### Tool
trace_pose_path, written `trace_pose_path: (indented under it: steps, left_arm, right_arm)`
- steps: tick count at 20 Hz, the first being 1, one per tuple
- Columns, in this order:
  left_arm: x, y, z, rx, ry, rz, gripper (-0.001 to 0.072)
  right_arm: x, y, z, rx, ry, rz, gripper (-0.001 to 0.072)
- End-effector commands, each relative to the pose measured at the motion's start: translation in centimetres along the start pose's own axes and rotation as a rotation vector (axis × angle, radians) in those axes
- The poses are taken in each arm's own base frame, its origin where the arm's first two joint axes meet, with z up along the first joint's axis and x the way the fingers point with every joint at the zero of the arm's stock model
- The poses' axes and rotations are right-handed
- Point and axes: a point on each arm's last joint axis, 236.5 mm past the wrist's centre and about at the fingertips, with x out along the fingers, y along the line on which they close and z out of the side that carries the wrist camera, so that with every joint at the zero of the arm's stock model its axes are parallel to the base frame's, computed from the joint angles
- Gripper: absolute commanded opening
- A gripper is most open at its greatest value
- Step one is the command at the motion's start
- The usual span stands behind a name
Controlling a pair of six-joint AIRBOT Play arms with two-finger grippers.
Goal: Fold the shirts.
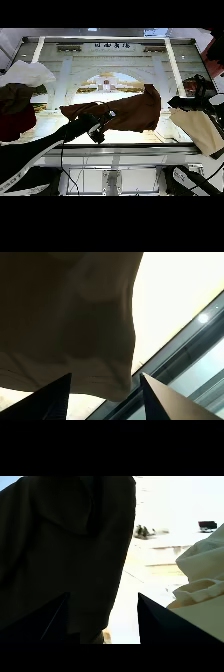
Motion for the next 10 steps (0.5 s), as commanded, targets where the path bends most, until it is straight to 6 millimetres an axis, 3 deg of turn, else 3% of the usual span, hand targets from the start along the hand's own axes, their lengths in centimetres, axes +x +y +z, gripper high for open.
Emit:
trace_pose_path:
  steps: [1,6,7,9,10]
  left_arm:
    - [1.2,0.2,-0.8,-0.005,0.034,0.026,0.0459]
    - [2.8,0.2,-1.3,0.0,0.08,0.028,0.0458]
    - [3.2,0.1,-1.5,0.002,0.092,0.029,0.0356]
    - [3.2,0.6,-1.5,0.014,0.094,0.048,0.0076]
    - [3.2,1.1,-1.5,0.026,0.097,0.067,0.0016]
  right_arm:
    - [0.0,0.2,0.0,0.003,-0.002,0.009,0.0476]
    - [0.0,0.2,0.0,0.003,0.001,0.01,0.0476]
    - [0.0,0.3,-0.1,0.003,0.003,0.011,0.0476]
    - [0.0,0.3,-0.2,0.003,0.007,0.012,0.0476]
    - [0.0,0.3,-0.2,0.003,0.007,0.012,0.0476]
